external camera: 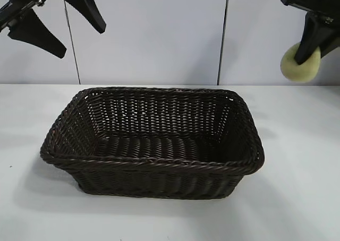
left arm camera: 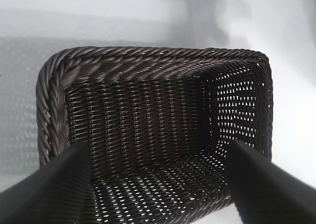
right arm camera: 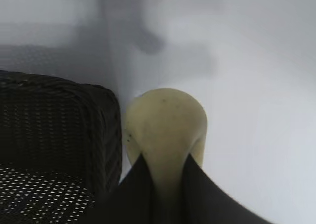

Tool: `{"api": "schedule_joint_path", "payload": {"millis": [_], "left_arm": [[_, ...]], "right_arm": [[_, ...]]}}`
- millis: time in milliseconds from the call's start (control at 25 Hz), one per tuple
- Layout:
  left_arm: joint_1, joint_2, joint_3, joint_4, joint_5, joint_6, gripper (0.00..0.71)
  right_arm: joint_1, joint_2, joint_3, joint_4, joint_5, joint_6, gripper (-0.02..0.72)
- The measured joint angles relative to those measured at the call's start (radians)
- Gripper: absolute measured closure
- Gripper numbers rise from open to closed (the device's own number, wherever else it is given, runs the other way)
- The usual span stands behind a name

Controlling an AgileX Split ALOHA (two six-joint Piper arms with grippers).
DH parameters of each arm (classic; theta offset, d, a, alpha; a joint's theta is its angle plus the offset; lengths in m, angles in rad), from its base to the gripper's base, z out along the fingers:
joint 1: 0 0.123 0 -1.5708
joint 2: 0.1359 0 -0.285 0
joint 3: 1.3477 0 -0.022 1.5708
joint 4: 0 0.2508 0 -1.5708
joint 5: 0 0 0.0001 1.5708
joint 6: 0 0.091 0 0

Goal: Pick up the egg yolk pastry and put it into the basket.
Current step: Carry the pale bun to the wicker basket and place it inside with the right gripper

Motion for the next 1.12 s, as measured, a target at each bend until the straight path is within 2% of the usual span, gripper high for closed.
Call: {"api": "schedule_joint_path", "payload": {"millis": [160, 240, 1120], "left_arm": [[0.0, 0.0, 0.0, 0.0, 0.0, 0.0, 0.161], [0.0, 0.0, 0.0, 0.0, 0.0, 0.0, 0.161], [0.0, 0.0, 0.0, 0.0, 0.001, 0.0, 0.161]], "right_arm": [[0.003, 0.0, 0.0, 0.083, 0.002, -0.027, 0.627], [0.019, 0.0, 0.0, 0.093, 0.002, -0.033, 0.627], [0.436, 0.053, 0.0, 0.081, -0.087, -0.022, 0.627]]}}
